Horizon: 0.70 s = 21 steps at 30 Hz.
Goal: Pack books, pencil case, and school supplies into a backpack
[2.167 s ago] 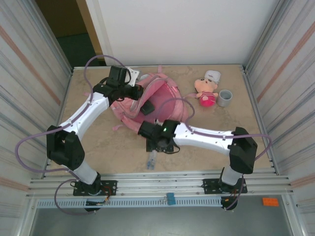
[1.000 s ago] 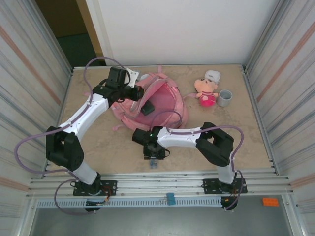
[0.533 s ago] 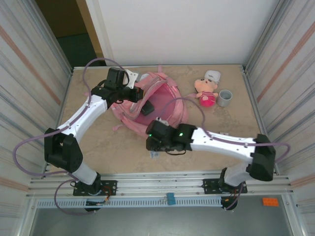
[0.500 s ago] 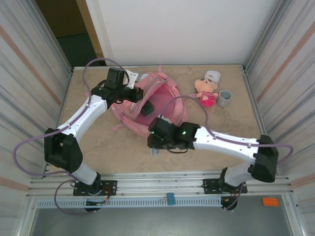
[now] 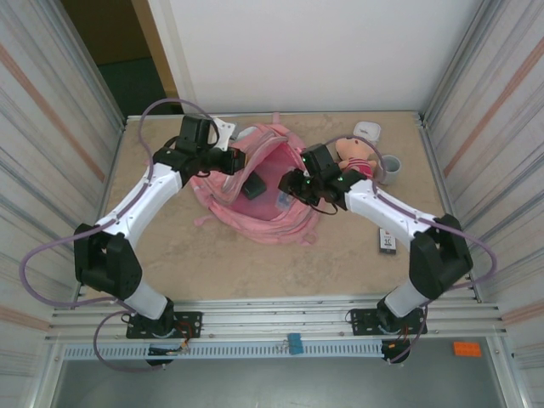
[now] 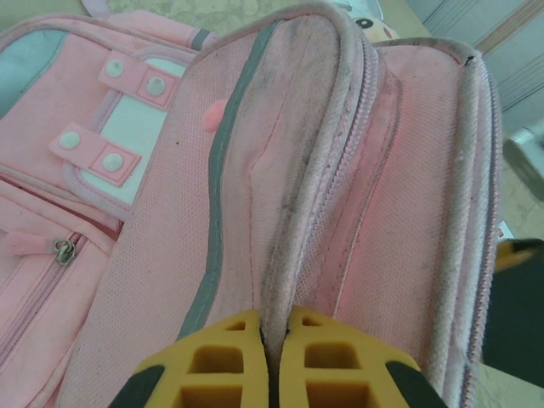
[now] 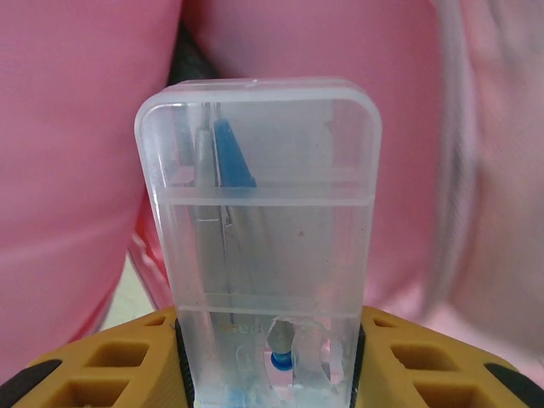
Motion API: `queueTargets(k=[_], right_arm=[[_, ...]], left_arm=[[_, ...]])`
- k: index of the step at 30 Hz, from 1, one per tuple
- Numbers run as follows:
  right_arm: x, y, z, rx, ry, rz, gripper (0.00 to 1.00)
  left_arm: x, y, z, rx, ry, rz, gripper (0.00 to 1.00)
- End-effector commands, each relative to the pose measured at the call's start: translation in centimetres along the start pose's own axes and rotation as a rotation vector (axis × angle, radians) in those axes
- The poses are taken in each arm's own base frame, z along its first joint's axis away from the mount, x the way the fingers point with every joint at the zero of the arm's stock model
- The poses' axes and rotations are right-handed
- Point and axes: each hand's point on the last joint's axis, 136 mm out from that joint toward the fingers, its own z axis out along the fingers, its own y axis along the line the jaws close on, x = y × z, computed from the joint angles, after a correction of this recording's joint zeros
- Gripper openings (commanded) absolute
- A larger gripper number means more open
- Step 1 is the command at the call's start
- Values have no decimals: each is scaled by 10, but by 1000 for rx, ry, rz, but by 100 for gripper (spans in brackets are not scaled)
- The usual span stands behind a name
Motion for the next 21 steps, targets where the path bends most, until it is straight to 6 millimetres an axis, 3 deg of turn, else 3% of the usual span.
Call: queueTargets(k=[1,8,16,21], right_arm=[[-27,25,12,-94,-17,3,42],[-72,32,43,-186,-91,163,46],[-91,39,78,-236,-122,287,53],[-84,43,89,-232,-89,280,61]], left_arm=[[-33,-13,-25,39,-96,30,0],[-33,-17,-23,68,-95,16,0],[-44,-23,-27,88,-122,15,0],[-49,-22,-30,76,-136,26,0]])
